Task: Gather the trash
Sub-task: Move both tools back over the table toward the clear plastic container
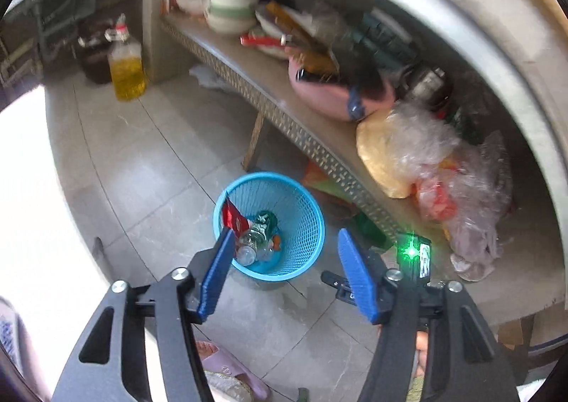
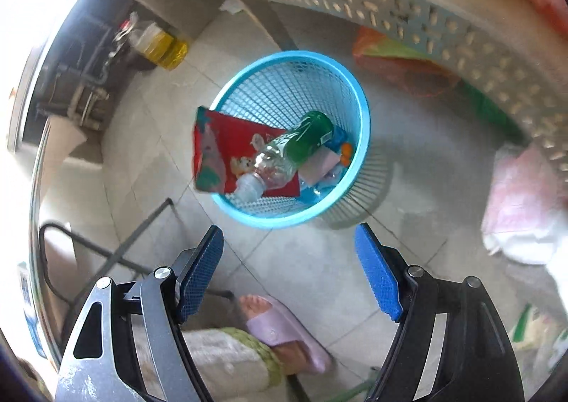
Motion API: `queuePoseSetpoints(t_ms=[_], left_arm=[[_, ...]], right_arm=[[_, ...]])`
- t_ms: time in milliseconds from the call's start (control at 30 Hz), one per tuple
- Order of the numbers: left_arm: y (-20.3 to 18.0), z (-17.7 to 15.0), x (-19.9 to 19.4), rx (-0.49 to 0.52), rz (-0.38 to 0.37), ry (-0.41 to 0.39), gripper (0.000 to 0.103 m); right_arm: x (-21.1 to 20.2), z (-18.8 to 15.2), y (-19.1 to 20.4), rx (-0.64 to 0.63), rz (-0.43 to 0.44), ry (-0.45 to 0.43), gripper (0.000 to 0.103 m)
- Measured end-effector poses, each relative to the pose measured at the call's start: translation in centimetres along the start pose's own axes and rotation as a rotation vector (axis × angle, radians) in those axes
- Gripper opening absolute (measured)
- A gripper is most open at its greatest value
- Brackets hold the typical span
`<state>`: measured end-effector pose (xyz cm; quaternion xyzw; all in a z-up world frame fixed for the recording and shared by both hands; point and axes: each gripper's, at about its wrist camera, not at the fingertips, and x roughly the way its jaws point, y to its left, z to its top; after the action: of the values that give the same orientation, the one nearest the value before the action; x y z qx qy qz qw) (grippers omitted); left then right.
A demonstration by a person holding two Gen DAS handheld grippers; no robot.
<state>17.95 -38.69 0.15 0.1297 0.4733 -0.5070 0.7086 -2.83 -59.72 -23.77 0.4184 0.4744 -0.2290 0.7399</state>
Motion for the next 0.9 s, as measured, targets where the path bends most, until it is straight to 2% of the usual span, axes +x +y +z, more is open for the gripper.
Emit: queuePoseSetpoints(t_ms=[133, 333, 533, 700, 900], left_arm=[[0.2, -1.9, -4.9, 0.015, -0.003, -0.067, 0.067], [1.6, -6.2, -11.3, -0.019, 0.041, -0.164, 0.070], [4.1, -11.7, -16.8, -0.102, 0.098, -0.236, 0.072], [6.0, -15.7, -20.0, -0.176, 0.137, -0.284, 0.072], [7.3, -19.4, -21.6, -0.240, 0.159, -0.325, 0.072]], right_arm=[[-2.7, -0.4, 3.2, -0.094, 0.005, -0.051, 0.077], [-7.3, -0.9, 8.0, -0.213, 0.096, -0.121, 0.082], [-10.5, -1.5, 13.3, -0.341, 0.208, -0.157, 0.085], [-11.4, -2.3, 16.8, -0.415, 0.294, -0.144, 0.086], [-11.1, -3.7, 19.5, -0.449, 0.345, -0.094, 0.086]])
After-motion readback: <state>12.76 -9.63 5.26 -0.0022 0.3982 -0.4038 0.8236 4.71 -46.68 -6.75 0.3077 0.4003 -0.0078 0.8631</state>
